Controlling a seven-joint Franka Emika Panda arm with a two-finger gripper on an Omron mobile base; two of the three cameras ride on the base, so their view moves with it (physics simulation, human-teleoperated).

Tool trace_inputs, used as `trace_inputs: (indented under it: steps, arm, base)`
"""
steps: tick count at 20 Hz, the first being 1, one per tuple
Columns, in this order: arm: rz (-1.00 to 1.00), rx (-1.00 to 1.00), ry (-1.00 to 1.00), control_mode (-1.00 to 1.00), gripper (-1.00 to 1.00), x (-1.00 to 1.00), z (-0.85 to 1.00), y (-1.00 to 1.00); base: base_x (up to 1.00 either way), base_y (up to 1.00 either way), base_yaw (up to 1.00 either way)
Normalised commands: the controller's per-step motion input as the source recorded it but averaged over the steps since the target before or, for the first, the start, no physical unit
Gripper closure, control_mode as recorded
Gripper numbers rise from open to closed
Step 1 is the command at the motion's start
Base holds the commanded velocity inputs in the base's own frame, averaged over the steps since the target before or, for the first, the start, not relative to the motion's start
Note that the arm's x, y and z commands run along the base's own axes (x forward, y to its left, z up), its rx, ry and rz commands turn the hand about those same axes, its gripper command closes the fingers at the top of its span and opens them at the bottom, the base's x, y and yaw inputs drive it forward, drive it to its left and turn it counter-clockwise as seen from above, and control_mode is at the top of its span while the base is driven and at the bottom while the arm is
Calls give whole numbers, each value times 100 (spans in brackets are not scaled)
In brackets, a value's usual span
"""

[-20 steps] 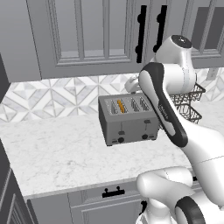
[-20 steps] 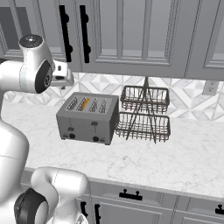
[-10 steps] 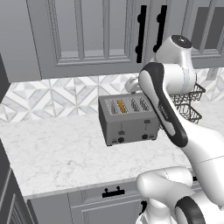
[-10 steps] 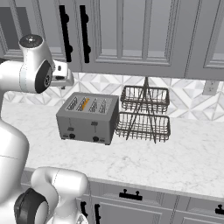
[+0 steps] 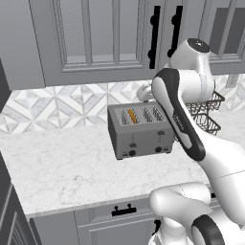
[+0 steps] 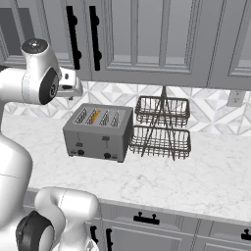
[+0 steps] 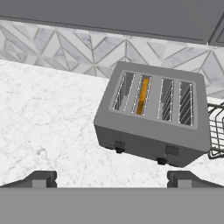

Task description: Start the toaster. Once the lever pops up, take the bread to the plate on the dining counter.

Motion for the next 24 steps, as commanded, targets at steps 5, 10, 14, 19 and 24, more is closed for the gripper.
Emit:
trace_inputs:
  steps: [5, 10, 14, 19, 24]
  arm:
    - [0, 0, 0, -100, -100, 0, 0, 0]
    - [0, 0, 0, -100, -100, 0, 0, 0]
    - [0, 0, 0, -100, -100, 0, 0, 0]
    - [0, 0, 0, -100, -100, 0, 0, 0]
    - [0, 0, 0, -100, -100, 0, 0, 0]
  base:
    - [0, 0, 0]
    - [0, 0, 0]
    - [0, 0, 0]
    - [0, 0, 0]
    - [0, 0, 0]
